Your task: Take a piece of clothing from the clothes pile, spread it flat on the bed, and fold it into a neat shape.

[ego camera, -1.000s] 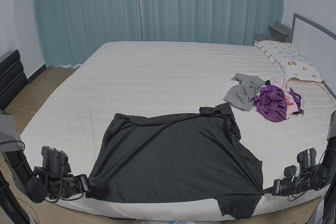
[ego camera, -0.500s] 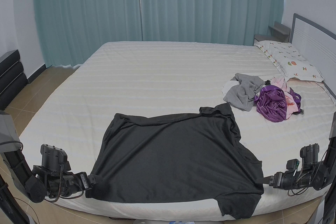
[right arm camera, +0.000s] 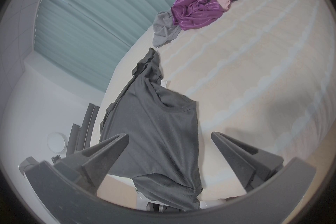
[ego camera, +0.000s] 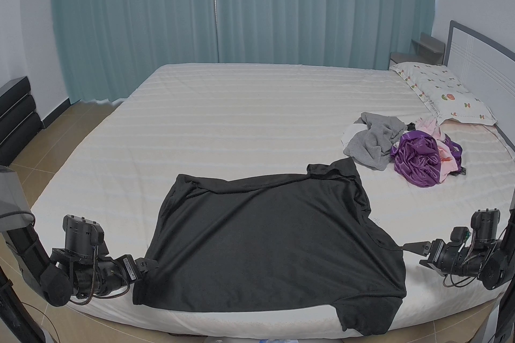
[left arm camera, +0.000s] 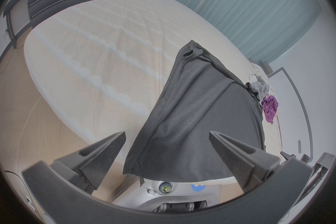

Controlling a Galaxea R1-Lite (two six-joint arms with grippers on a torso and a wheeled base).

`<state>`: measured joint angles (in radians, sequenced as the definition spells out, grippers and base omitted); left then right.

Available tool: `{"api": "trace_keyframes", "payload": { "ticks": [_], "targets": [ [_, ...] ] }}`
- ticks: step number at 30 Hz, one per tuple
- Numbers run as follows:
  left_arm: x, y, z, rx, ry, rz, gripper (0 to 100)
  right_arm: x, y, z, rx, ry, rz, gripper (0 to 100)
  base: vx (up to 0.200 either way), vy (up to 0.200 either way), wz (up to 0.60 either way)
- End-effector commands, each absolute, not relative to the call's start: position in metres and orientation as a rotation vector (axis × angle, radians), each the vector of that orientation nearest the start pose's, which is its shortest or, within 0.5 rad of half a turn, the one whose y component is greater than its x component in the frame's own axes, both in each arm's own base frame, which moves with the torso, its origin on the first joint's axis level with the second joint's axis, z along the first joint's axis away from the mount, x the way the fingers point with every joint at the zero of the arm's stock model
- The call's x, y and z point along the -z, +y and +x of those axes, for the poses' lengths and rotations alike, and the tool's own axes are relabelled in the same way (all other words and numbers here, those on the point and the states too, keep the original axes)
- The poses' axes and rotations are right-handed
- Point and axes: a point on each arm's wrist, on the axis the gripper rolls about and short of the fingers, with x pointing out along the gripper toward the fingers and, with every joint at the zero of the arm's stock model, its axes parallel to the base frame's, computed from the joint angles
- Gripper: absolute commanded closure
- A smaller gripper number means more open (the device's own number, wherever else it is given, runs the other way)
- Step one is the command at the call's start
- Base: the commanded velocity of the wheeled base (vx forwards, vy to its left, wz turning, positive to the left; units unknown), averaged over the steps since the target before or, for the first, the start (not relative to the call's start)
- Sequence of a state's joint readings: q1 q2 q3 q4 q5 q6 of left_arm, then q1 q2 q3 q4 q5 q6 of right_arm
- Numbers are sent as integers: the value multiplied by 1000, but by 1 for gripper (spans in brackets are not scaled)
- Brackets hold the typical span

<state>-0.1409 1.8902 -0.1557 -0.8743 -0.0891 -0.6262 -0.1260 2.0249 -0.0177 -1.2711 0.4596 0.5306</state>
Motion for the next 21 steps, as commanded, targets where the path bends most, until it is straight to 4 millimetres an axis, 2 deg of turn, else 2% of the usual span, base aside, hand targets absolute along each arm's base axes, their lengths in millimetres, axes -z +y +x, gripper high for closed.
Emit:
{"api": "trace_keyframes", "payload": {
  "ticks": [1, 3, 14, 21],
  "targets": [
    [-22, -31, 205, -66, 901, -562, 0, -12, -17, 196, -111, 788, 726, 0, 0, 200, 0],
    [-22, -31, 205, -66, 901, -562, 0, -13, -17, 196, -112, 782, 725, 0, 0, 200, 0],
    [-25, -32, 210, -72, 877, -601, 0, -16, -17, 197, -119, 753, 722, 0, 0, 0, 0],
    [-34, -35, 231, -71, 812, -660, 0, -24, -15, 199, -119, 707, 787, 0, 0, 0, 0]
  ]
}}
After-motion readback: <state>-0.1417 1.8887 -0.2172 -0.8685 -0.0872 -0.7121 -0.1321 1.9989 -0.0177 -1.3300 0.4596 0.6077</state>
